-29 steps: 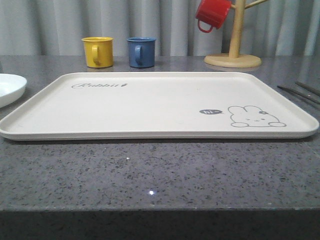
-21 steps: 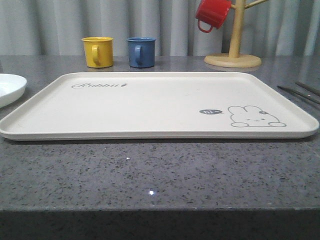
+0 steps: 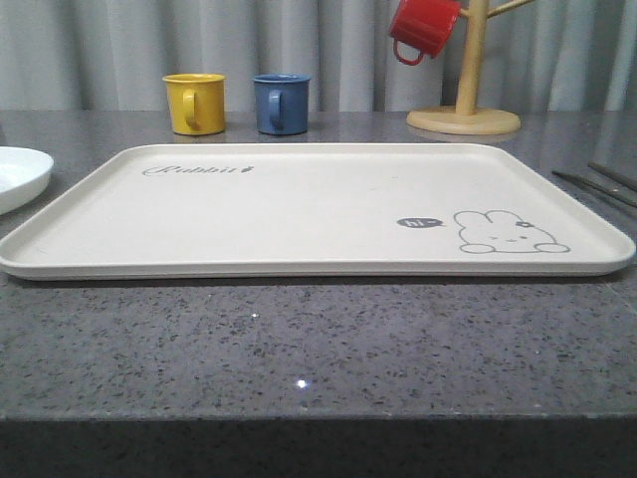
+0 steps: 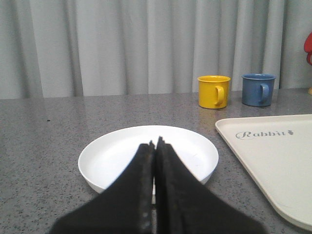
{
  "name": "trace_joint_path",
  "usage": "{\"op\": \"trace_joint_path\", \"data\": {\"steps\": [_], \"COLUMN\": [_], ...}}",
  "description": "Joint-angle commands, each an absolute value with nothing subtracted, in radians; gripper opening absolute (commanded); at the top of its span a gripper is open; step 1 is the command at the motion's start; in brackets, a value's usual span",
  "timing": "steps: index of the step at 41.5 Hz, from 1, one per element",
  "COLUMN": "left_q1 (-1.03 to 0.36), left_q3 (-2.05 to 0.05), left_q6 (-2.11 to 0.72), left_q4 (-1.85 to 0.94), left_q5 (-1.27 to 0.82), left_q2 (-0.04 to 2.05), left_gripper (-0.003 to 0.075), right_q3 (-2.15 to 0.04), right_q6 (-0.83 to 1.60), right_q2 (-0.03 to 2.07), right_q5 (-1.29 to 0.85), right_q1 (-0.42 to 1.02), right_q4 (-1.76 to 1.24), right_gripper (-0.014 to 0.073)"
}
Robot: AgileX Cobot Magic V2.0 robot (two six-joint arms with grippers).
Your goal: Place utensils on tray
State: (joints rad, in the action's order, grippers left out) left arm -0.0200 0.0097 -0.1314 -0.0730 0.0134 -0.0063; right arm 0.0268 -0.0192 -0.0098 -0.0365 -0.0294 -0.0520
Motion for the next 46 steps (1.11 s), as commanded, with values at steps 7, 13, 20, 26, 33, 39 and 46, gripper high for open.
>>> {"op": "trace_joint_path", "data": {"steps": [7, 13, 20, 26, 33, 39, 46], "left_q1": [-0.019, -0.019, -0.019, -0.019, -0.019, -0.019, -0.019], "left_q3": [0.008, -0.021, -0.155, -0.304, -0.495, -0.615, -0.636], "left_q6": [-0.123, -0.123, -0.123, -0.123, -0.123, -0.123, -0.123], "left_q4": [-0.075, -0.075, -0.078, -0.076, -0.074, -0.074, -0.072], "left_q5": [0.133, 0.166, 0.063, -0.063, -0.263, -0.437, -0.501], "left_q2": [-0.027, -0.027, -0.019, 0.039, 0.171, 0.292, 0.388], "left_gripper": [-0.0018, -0.0018, -0.0018, -0.0018, -0.0018, -0.0018, -0.0018], "right_q3": [0.026, -0.031, -0.185, -0.331, -0.503, -0.591, -0.593], "right_q6": [-0.015, -0.015, -0.015, -0.015, -0.015, -0.015, -0.015], "right_q2": [-0.027, -0.027, -0.016, 0.06, 0.203, 0.323, 0.428], "right_q5": [0.079, 0.063, -0.068, -0.2, -0.371, -0.489, -0.527], "right_q1": [-0.033, -0.033, -0.033, -0.033, -0.033, -0.033, -0.033], "right_q4": [-0.055, -0.06, -0.06, -0.06, -0.06, -0.059, -0.059], "right_gripper": [-0.0069, -0.0069, -0.0069, -0.0069, -0.0069, -0.0069, -0.0069]}}
